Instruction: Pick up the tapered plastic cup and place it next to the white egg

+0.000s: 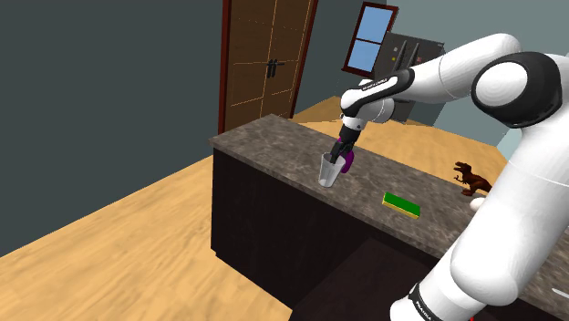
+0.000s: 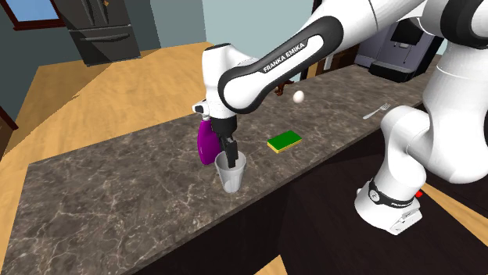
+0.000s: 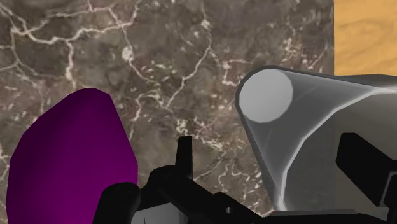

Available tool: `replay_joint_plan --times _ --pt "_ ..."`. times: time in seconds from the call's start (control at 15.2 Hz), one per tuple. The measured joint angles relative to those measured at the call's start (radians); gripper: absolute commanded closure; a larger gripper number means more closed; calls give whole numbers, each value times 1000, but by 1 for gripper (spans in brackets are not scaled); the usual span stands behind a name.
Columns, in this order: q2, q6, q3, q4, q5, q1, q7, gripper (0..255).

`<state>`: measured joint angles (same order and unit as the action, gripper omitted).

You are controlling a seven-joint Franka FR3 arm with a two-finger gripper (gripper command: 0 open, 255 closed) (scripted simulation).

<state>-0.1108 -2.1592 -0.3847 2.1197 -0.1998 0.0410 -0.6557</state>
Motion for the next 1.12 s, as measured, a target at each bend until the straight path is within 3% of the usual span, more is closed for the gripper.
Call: replay_joint_plan --times 0.07,0.13,0.79,1.12 --pt "0 0 0 0 0 0 0 0" --pt "0 0 0 0 0 0 0 255" --pt "0 0 0 0 0 0 0 255" --pt "24 46 -2 -25 16 -1 15 255"
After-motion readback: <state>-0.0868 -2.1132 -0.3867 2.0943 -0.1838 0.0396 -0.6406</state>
